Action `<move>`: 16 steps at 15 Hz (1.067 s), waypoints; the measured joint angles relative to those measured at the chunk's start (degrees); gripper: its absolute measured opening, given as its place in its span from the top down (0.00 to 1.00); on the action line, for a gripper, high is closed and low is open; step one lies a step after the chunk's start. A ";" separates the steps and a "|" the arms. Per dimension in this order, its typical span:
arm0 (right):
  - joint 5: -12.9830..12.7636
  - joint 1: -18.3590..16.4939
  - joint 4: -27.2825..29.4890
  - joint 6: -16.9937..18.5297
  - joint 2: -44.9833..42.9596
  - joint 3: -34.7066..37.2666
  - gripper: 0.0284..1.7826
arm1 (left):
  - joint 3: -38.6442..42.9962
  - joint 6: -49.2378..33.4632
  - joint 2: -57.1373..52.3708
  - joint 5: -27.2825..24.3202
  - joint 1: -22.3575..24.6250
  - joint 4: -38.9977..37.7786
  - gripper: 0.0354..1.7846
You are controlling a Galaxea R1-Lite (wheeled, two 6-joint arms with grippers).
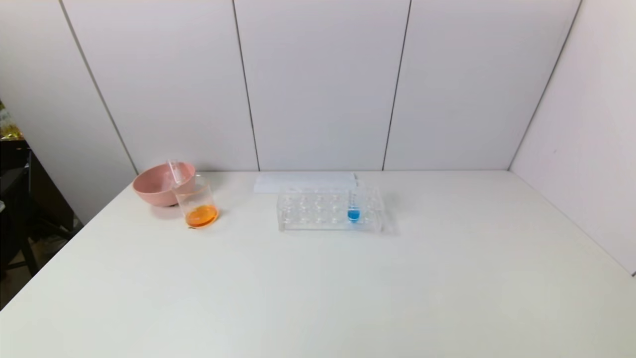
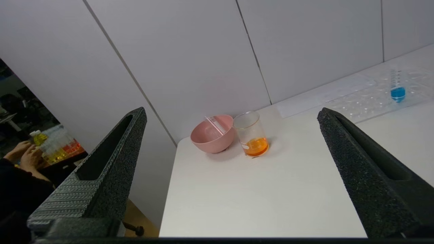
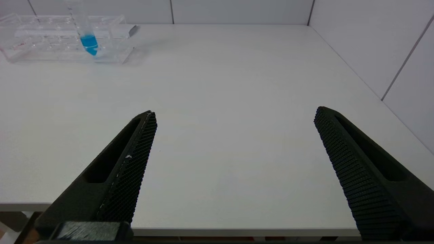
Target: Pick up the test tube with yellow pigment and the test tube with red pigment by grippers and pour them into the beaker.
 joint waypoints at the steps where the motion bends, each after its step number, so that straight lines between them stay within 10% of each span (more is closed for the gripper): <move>1: 0.00 0.00 0.00 -0.02 0.00 0.00 0.05 | 0.84 0.16 -1.63 -0.13 -1.18 0.22 0.01; 11: -0.02 0.00 0.00 -0.02 0.00 0.00 0.05 | 11.67 3.41 -15.95 0.61 -4.72 -2.24 0.01; 16: -0.02 0.00 0.00 -0.02 0.00 0.00 0.05 | 29.77 0.90 -18.88 3.17 -4.85 -22.48 0.01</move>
